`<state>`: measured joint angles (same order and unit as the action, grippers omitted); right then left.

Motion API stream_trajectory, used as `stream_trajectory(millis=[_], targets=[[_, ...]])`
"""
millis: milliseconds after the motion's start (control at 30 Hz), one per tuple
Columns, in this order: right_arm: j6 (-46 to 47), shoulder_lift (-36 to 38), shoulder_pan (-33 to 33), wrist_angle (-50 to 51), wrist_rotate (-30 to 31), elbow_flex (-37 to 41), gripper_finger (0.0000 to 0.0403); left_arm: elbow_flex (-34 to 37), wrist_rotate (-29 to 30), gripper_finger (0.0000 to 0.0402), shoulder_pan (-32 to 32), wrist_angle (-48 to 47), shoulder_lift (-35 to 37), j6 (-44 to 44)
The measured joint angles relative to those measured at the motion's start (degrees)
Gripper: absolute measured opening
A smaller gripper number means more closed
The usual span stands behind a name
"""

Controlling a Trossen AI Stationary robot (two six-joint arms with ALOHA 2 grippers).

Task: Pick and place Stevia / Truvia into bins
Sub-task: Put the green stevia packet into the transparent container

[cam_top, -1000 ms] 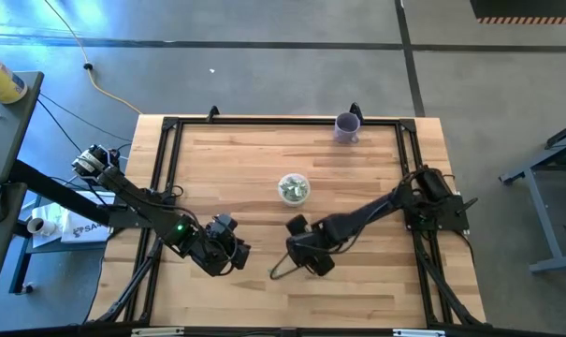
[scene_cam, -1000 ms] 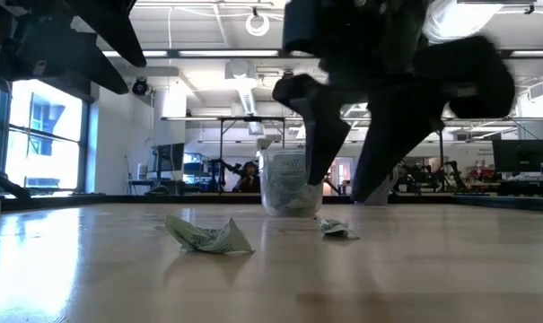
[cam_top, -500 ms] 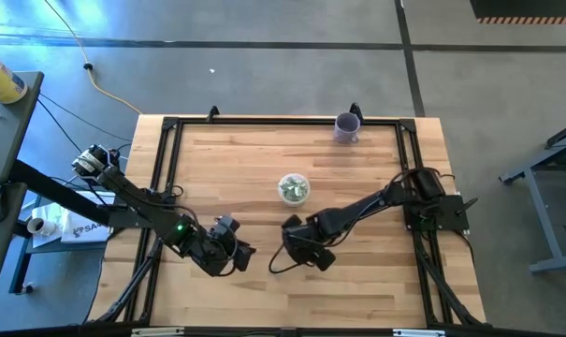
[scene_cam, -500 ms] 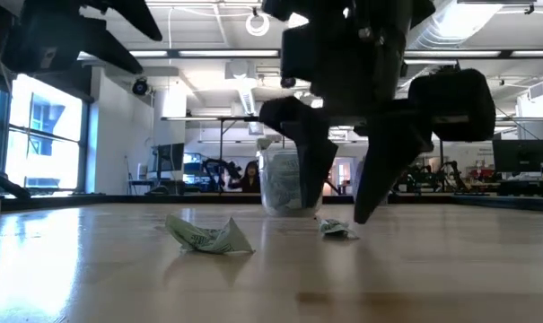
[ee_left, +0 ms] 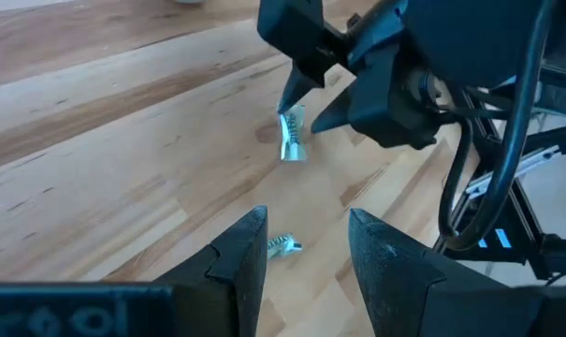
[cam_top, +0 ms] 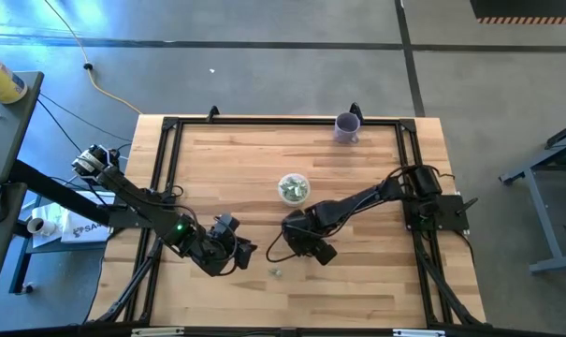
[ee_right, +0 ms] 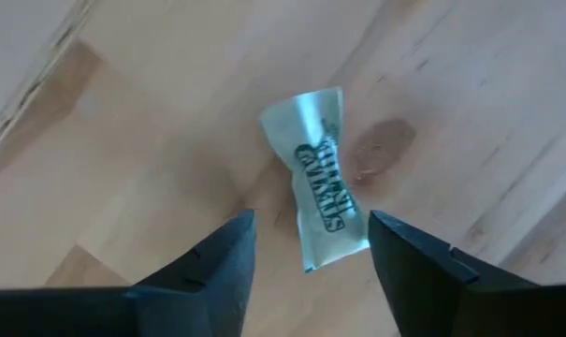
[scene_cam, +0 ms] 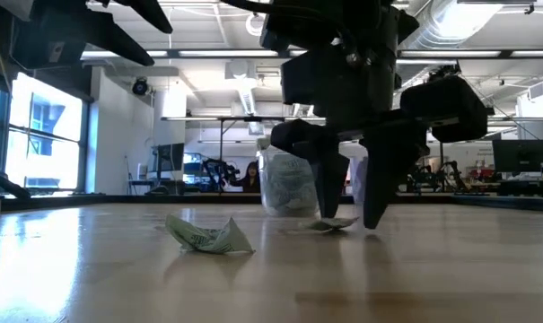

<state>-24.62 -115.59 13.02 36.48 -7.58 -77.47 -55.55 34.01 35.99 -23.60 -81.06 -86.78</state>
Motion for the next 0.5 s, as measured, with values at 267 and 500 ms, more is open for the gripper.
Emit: stream_trajectory(millis=[267,500], targets=[[3.1,0.0,-0.97,-1.11,0.4,0.0,0.0125,0.0,0.05,0.0184,0.0,-0.06,0.0,0.0],[6.7,0.0,-1.04,-1.48,2.39,0.0,0.0049,0.0,0.08,0.0184,0.0,-0.08,0.0,1.2]])
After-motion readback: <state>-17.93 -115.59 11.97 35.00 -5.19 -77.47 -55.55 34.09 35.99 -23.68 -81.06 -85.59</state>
